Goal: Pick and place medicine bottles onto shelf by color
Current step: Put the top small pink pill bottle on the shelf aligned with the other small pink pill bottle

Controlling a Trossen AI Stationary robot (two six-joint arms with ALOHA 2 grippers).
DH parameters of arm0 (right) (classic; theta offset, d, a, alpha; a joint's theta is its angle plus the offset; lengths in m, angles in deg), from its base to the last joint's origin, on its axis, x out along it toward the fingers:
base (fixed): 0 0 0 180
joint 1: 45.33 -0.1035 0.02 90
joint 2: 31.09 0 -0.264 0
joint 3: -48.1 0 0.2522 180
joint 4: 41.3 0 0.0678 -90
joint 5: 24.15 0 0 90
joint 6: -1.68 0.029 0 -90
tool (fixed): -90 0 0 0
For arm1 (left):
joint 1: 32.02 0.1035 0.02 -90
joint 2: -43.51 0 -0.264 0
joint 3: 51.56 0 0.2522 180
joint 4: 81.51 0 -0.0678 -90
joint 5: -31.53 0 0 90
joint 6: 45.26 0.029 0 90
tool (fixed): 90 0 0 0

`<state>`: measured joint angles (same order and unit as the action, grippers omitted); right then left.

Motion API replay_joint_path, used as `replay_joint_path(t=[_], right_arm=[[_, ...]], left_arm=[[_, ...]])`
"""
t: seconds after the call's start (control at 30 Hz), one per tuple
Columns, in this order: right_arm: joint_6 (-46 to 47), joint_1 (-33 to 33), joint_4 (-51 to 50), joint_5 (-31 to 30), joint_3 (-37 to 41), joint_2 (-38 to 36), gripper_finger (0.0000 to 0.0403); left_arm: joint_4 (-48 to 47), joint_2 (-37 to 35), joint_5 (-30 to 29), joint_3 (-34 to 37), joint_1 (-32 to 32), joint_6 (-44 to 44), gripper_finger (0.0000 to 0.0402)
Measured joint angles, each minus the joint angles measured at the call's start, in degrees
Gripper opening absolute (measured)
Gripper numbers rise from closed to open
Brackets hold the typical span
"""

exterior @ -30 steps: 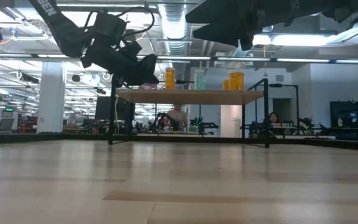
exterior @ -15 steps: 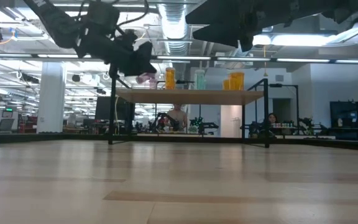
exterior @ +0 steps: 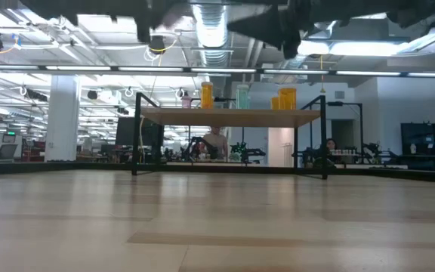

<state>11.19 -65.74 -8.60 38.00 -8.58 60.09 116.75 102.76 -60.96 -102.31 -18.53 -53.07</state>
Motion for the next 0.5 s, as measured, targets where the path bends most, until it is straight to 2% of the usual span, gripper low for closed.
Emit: replay_joint_path(t=[0.13, 0.33, 0.5], right_arm=[[-2.34, -0.02, 5.53, 3.5, 0.0, 0.0, 0.027], [-2.53, 0.36, 11.96, 9.9, 0.0, 0.0, 0.027], [-5.31, -0.9, 13.3, 11.29, 0.0, 0.0, 0.027]], left_arm=[[1.91, -1.56, 0.91, 0.0, -11.55, 1.31, 0.0101], [13.48, 4.09, -6.98, -0.02, -28.37, 9.86, 0.0101], [24.47, 11.35, -10.21, -0.02, -35.33, 14.27, 0.0101]])
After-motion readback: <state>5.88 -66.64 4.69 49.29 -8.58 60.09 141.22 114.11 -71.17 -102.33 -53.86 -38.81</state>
